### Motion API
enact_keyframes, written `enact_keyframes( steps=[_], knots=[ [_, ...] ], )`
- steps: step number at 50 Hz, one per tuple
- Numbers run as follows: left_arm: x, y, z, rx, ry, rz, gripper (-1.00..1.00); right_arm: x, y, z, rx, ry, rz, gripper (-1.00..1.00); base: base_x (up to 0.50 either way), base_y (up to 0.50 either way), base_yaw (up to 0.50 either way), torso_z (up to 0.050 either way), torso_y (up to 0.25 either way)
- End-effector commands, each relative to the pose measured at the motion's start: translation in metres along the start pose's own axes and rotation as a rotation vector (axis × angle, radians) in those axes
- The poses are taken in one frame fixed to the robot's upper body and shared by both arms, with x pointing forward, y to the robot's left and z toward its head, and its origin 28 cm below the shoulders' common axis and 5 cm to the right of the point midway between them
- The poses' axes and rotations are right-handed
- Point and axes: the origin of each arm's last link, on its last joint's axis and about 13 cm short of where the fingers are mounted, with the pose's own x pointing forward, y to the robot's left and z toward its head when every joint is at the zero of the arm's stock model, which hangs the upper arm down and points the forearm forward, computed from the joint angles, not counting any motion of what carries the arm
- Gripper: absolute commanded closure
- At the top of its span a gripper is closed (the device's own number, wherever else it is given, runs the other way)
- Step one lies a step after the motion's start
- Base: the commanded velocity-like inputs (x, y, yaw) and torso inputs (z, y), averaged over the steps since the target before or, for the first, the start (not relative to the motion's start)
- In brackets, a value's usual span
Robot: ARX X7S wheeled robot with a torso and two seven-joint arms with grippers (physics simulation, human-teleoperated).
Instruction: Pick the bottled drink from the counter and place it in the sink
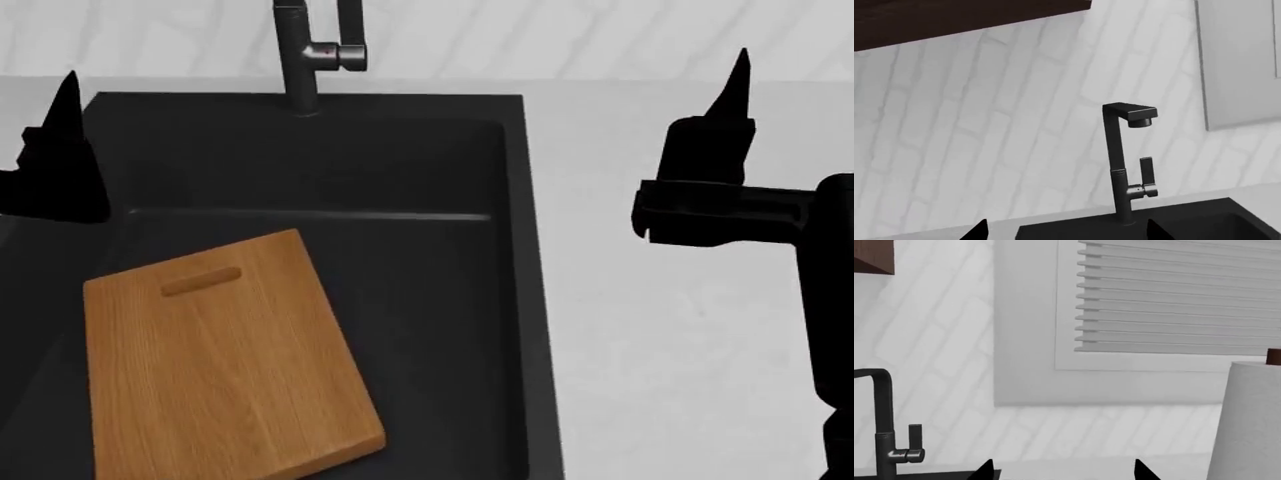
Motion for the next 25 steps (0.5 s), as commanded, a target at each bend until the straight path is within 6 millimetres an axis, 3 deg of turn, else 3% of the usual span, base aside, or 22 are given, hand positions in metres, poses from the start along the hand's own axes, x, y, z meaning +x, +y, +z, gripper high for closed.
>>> enact_keyframes(
  steps=[1,12,25],
  knots=[
    [-0.019,0.015,0.006,0.049,0.060,0.132,-1.00,0.002,0.000,-0.005,0.021,0.008,0.003,-1.00,0.00,0.00,0.00,0.000,0.000],
    [-0.054,0.056,0.030,0.126,0.139,0.424,-1.00,0.000,-0.004,-0.013,0.050,0.019,-0.002,-1.00,0.00,0.00,0.00,0.000,0.000],
    [-0.091,0.103,0.035,0.208,0.258,0.766,-1.00,0.002,-0.002,-0.024,0.063,0.040,-0.001,-1.00,0.00,0.00,0.00,0.000,0.000]
  ],
)
